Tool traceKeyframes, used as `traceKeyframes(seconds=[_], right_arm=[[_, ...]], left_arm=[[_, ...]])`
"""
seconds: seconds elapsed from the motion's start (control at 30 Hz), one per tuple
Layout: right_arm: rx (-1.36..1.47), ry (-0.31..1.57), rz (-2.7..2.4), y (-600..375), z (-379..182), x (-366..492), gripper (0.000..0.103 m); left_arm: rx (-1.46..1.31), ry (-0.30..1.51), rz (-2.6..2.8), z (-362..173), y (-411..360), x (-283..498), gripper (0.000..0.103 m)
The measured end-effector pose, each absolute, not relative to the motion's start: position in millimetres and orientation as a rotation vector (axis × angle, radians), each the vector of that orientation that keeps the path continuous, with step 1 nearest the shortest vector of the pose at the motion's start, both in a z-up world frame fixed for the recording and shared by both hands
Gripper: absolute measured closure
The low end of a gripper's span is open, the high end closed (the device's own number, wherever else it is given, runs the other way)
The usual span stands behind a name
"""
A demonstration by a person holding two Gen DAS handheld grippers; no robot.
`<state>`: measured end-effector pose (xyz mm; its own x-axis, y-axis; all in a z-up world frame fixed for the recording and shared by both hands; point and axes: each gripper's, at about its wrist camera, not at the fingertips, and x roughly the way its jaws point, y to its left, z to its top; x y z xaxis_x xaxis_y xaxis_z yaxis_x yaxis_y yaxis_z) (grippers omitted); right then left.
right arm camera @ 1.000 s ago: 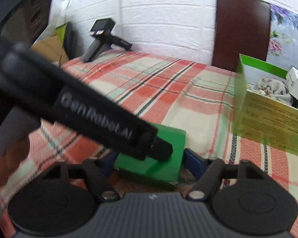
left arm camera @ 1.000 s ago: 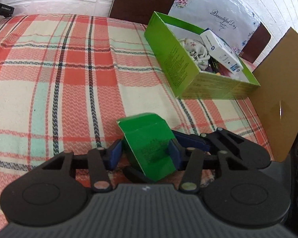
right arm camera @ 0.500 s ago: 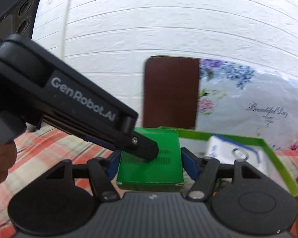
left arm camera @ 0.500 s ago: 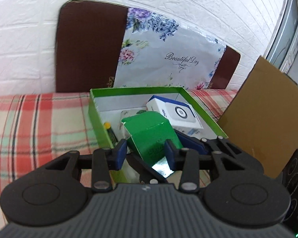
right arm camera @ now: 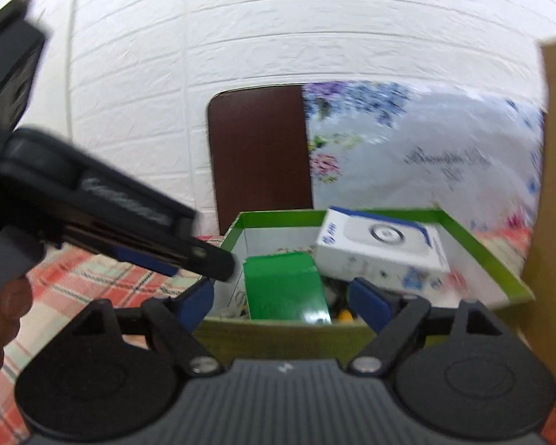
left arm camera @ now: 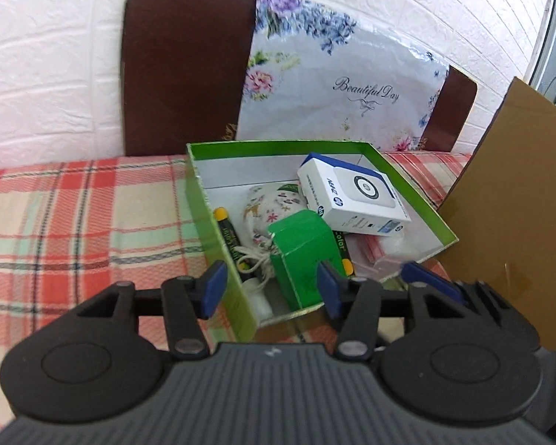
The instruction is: Organize objects
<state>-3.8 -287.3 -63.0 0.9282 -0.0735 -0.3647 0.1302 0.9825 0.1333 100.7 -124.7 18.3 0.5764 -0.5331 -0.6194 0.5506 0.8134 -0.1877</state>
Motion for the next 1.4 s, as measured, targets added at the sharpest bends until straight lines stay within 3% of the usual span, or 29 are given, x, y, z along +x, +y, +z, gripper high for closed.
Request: traceKeyframes(seconds=[0.43, 0.5, 0.6, 0.9, 1.1, 1.4], right_arm=[[0.269, 0.45, -0.225, -309, -44, -52, 0.017], [0.262, 0.447, -0.234, -307, -39, -59, 0.014], [0.266, 0.442, -0.234, -303, -31, -67, 0.007], [0.244, 0.416, -0.215, -279, -11, -88, 0.0], [0.26, 0.44, -0.215, -273, -13, -96, 0.0], [0.252, 0.429, -0.21, -269, -9, -107, 0.0]], left_arm=[[0.102, 0.681, -0.507, 19, -102, 43, 0.045], [0.12, 0.67, -0.484, 20, -99, 36, 0.037], [0.127, 0.656, -0.461, 22, -92, 25, 0.033], [0.148, 0.61, -0.401, 27, -75, -2, 0.008], [0.16, 0.59, -0.365, 28, -67, -16, 0.0], [0.197, 0.55, -0.349, 33, -68, -32, 0.0]])
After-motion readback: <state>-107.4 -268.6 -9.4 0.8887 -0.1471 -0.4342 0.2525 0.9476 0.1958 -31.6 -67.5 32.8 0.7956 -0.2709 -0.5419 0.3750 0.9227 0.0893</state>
